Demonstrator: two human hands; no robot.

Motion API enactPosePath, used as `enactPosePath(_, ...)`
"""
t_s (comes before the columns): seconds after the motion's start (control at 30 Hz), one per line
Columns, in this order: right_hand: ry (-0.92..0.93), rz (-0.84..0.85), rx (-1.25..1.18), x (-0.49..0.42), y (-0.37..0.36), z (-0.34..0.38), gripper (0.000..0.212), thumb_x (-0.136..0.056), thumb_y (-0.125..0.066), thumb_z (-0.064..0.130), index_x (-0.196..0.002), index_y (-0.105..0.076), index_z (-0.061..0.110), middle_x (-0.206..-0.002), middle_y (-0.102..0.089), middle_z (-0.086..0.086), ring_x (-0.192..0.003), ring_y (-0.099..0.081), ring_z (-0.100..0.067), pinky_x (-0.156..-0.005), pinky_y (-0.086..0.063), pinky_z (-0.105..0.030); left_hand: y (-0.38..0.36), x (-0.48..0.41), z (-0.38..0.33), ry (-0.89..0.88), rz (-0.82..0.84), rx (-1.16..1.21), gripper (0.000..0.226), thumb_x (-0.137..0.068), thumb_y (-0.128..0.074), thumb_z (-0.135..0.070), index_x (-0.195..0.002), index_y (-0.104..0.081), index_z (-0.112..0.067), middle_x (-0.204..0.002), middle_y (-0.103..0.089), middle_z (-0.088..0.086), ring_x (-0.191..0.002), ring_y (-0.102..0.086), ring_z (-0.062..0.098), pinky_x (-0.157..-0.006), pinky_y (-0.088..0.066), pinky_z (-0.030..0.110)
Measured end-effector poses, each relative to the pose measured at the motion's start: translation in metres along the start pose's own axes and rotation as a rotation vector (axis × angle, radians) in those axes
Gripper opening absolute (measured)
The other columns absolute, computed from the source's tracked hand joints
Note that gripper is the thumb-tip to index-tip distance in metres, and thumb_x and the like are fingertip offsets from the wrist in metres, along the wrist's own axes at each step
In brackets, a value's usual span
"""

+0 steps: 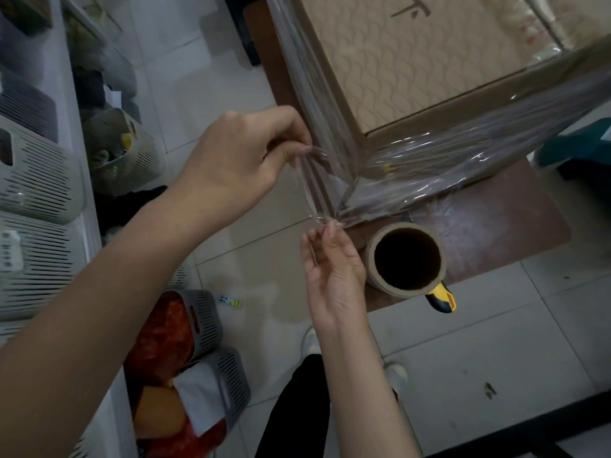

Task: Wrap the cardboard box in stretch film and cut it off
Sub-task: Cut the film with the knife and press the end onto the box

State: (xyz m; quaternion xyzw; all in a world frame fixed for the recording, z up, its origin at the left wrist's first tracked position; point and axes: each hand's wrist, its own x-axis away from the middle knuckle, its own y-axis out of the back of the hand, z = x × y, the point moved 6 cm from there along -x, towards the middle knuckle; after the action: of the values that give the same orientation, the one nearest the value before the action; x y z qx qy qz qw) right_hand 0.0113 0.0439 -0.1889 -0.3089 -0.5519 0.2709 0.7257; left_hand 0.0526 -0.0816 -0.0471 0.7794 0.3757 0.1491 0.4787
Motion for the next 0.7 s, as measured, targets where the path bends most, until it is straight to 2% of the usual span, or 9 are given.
enactPosePath(0.1, 0.025, -0.08, 0.063, -0.006, 0.001, -0.004, 0.008, -0.067, -0.068, 0.009, -0.075, -0.069, 0.011, -0.065, -0.068, 0.001, -0.06, -0.063, -0.006, -0.066, -0.056, -0.022, -0.002, 0.0, 0.005, -0.066, -0.063, -0.069, 0.018, -0.092, -0.057, -0.027, -0.096, -0.068, -0.014, -0.082, -0.07, 0.0, -0.077, -0.062, 0.016, -0.068, -0.049, 0.038)
enactPosePath(0.23, 0.098, -0.167, 0.152, -0.024, 0.0, -0.007, 0.012, -0.083, -0.063, -0.003, -0.081, -0.065, 0.009, -0.073, -0.065, -0.002, -0.061, -0.06, -0.006, -0.065, -0.054, -0.021, -0.007, -0.001, 0.006, -0.176, -0.164, -0.207, 0.028, -0.095, -0.051, -0.029, -0.091, -0.069, -0.007, -0.079, -0.069, 0.011, -0.073, -0.062, 0.028, -0.065, -0.049, 0.04)
enactPosePath(0.3, 0.119, -0.175, 0.169, -0.034, -0.005, -0.008, 0.014, -0.084, -0.062, -0.004, -0.08, -0.065, 0.009, -0.077, -0.064, -0.004, -0.064, -0.06, -0.008, -0.068, -0.053, -0.022, -0.009, -0.005, 0.005, -0.231, -0.197, -0.246, 0.03, -0.097, -0.051, -0.027, -0.089, -0.069, -0.004, -0.08, -0.069, 0.012, -0.073, -0.062, 0.03, -0.064, -0.049, 0.044)
enactPosePath(0.4, 0.155, -0.191, 0.17, -0.046, -0.012, -0.01, 0.015, -0.083, -0.062, -0.005, -0.077, -0.063, 0.008, -0.069, -0.067, 0.0, -0.063, -0.06, -0.008, -0.069, -0.054, -0.023, -0.01, -0.014, 0.004, -0.341, -0.253, -0.287, 0.027, -0.098, -0.053, -0.02, -0.086, -0.068, -0.001, -0.082, -0.07, 0.013, -0.073, -0.063, 0.031, -0.061, -0.048, 0.046)
enactPosePath(0.57, 0.301, -0.237, 0.249, -0.062, -0.02, -0.003, 0.015, -0.082, -0.062, -0.009, -0.076, -0.064, 0.005, -0.07, -0.066, -0.003, -0.058, -0.061, -0.004, -0.063, -0.052, -0.019, -0.014, -0.019, 0.004, -0.574, -0.432, -0.42, 0.015, -0.09, -0.064, -0.009, -0.079, -0.067, 0.001, -0.07, -0.066, 0.016, -0.057, -0.059, 0.029, -0.048, -0.045, 0.038)
enactPosePath(0.7, 0.41, -0.282, 0.288, -0.072, -0.025, 0.007, 0.009, -0.079, -0.064, -0.01, -0.088, -0.067, -0.01, -0.078, -0.064, -0.014, -0.069, -0.055, -0.015, -0.064, -0.05, -0.02, -0.017, -0.03, 0.006, -0.714, -0.547, -0.541, 0.017, -0.084, -0.072, -0.013, -0.075, -0.063, -0.002, -0.062, -0.062, 0.012, -0.049, -0.052, 0.026, -0.044, -0.037, 0.032)
